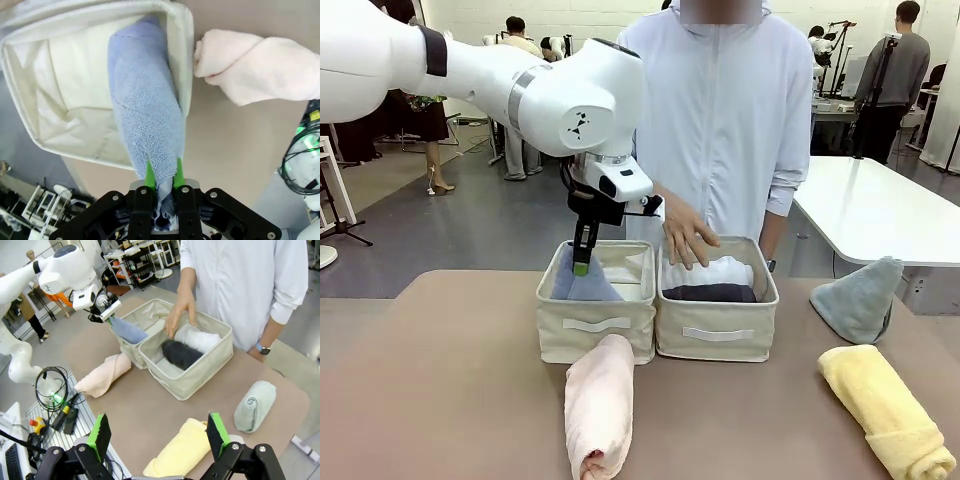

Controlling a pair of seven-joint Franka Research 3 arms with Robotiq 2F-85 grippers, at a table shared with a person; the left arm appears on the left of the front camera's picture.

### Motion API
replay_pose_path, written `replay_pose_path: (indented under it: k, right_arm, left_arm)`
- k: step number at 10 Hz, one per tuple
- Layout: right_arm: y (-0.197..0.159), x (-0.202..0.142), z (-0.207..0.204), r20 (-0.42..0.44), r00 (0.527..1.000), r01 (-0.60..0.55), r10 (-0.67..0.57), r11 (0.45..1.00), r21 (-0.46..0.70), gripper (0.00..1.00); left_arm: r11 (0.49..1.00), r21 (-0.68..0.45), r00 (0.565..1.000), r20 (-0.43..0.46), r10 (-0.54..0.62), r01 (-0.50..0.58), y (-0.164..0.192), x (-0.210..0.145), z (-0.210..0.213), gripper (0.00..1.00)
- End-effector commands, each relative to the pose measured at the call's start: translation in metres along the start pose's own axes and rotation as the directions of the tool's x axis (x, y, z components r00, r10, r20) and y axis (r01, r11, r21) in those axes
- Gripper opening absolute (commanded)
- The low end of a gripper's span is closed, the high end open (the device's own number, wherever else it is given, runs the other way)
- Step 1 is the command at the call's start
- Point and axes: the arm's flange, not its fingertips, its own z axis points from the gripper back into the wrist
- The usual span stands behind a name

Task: Sort the towels based on their folding style.
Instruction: Pick up one triangle-folded towel and place it in the left Fabric basket.

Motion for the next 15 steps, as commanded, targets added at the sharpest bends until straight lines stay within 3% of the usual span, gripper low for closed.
replay_pose_path:
  k: [1, 2, 5, 6, 10, 13, 14, 15]
  right_arm:
    - [-0.001, 0.001, -0.001, 0.031, 0.999, -0.013, 0.012, 1.0, 0.021, 1.0]
    - [-0.001, 0.001, -0.001, 0.031, 0.999, -0.013, 0.012, 1.0, 0.021, 1.0]
    - [-0.001, 0.001, -0.001, 0.031, 0.999, -0.013, 0.012, 1.0, 0.021, 1.0]
    - [-0.001, 0.001, -0.001, 0.031, 0.999, -0.013, 0.012, 1.0, 0.021, 1.0]
    - [-0.001, 0.001, -0.001, 0.031, 0.999, -0.013, 0.012, 1.0, 0.021, 1.0]
    - [-0.001, 0.001, -0.001, 0.031, 0.999, -0.013, 0.012, 1.0, 0.021, 1.0]
    - [-0.001, 0.001, -0.001, 0.031, 0.999, -0.013, 0.012, 1.0, 0.021, 1.0]
    - [-0.001, 0.001, -0.001, 0.031, 0.999, -0.013, 0.012, 1.0, 0.021, 1.0]
  left_arm:
    - [0.98, 0.199, 0.995, -0.1, -0.009, 0.029, -0.014, 0.001, -0.013, 0.15]
    - [0.971, 0.233, 0.991, -0.133, -0.02, 0.051, -0.019, 0.004, -0.02, 0.15]
    - [0.984, 0.179, 0.995, -0.104, -0.003, 0.022, -0.02, 0.006, -0.02, 0.15]
    - [0.977, 0.198, 0.99, -0.13, -0.057, 0.082, -0.012, 0.012, -0.02, 0.15]
    - [0.977, 0.198, 0.99, -0.13, -0.057, 0.082, -0.012, 0.012, -0.02, 0.15]
    - [0.979, 0.185, 0.995, -0.073, -0.074, 0.086, -0.006, 0.019, -0.038, 0.15]
    - [0.978, 0.192, 0.996, -0.048, -0.077, 0.085, -0.003, 0.019, -0.041, 0.32]
    - [0.976, 0.207, 0.997, -0.042, -0.065, 0.072, -0.005, 0.017, -0.038, 0.74]
